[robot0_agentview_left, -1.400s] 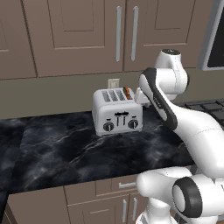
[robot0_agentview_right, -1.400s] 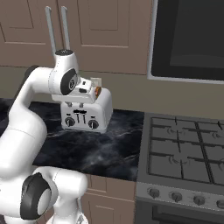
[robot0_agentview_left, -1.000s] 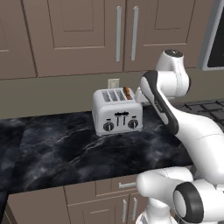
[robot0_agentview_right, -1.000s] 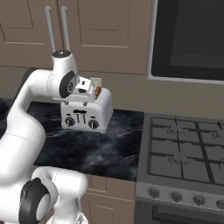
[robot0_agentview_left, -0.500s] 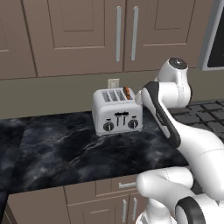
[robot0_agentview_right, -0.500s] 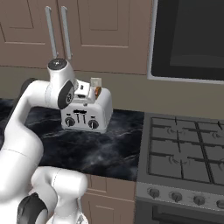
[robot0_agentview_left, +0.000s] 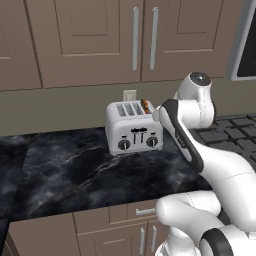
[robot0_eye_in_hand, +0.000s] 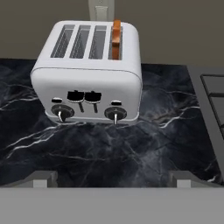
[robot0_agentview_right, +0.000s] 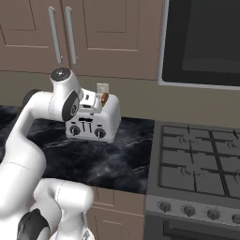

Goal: Start the toaster. Once the lever pops up, take the bread to the plate on the dining counter.

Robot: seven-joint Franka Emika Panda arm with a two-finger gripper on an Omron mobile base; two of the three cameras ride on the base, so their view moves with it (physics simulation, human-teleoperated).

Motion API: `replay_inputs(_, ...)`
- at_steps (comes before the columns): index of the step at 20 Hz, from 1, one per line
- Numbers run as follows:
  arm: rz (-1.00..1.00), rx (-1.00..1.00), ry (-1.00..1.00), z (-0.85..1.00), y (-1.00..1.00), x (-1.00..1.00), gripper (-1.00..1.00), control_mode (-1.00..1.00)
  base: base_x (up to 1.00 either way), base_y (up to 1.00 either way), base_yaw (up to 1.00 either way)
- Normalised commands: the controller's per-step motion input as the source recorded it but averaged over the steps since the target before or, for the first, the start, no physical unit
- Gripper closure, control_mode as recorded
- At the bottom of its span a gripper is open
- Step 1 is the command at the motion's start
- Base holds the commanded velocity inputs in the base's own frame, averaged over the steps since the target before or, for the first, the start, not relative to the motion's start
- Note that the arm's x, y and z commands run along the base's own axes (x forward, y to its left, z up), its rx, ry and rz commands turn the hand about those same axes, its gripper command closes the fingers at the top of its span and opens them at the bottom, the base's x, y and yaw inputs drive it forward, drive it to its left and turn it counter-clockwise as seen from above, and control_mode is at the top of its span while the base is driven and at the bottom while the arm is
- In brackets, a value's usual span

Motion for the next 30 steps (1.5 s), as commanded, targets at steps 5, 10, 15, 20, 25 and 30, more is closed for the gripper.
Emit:
replay_inputs(5, 0.0, 0.0, 0.0, 0.0, 0.0, 0.16, -1.0, -1.0, 0.0, 0.0, 0.0)
replay_inputs(10, -0.01, 0.0, 0.0, 0.0, 0.02, 0.27, -1.0, -1.0, 0.0, 0.0, 0.0)
replay_inputs(15, -0.01, 0.0, 0.0, -0.01, 0.01, 0.26, -1.0, -1.0, 0.0, 0.0, 0.0)
replay_inputs(20, 0.0, 0.0, 0.0, -0.02, 0.0, 0.28, -1.0, -1.0, 0.0, 0.0, 0.0)
replay_inputs(25, 0.0, 0.0, 0.01, -0.22, 0.07, 0.21, -1.0, -1.0, 0.0, 0.0, 0.0)
replay_inputs(30, -0.01, 0.0, 0.0, -0.49, 0.18, 0.15, -1.0, -1.0, 0.0, 0.0, 0.0)
